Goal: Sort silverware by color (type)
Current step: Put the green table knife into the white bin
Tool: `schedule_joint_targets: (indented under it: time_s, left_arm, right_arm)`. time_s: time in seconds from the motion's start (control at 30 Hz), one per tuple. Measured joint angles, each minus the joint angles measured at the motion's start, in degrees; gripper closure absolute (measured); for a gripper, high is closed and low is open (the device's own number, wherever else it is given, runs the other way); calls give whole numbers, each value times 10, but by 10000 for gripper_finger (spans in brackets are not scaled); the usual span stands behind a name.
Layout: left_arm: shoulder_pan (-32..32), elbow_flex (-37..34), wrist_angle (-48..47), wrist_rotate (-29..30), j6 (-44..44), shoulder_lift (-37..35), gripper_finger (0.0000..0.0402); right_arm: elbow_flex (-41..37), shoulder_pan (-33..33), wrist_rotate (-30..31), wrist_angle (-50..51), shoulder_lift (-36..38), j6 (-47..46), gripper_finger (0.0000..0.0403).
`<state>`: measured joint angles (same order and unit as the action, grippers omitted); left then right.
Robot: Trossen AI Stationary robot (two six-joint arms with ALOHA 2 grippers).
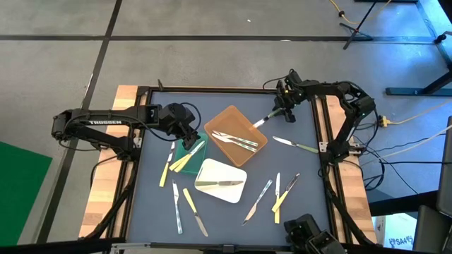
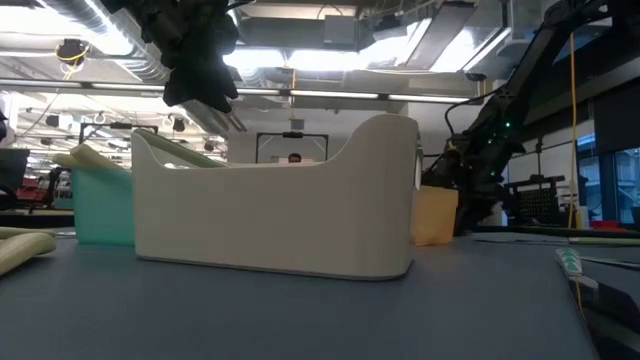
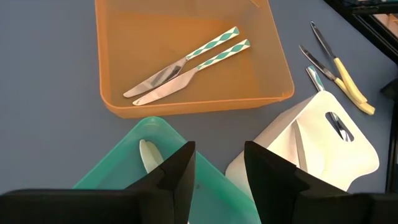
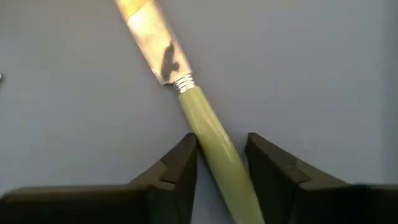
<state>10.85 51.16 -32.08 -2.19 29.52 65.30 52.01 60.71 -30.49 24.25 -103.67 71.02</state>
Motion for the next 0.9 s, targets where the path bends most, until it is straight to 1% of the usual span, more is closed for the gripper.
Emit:
schedule_joint_targets:
  time_s: [0.23, 0.37, 0.47, 0.7, 0.9]
  left_arm:
    - [0, 0, 0, 0, 0, 0, 270]
    - [0, 0, 0, 0, 0, 0, 270]
    - [0, 0, 0, 1, 0, 0, 270]
    - [0, 0, 0, 17, 0, 0, 270]
    - [0, 0, 0, 17, 0, 0, 270]
  right_arm:
    - [0, 0, -1, -5, 0, -1, 352]
    - [0, 0, -3, -6, 0, -1, 381]
    - [0, 0, -5, -6, 0, -1, 386]
    - [0, -9, 0, -12, 0, -14, 369]
    - [2, -38, 12, -47, 0, -56, 378]
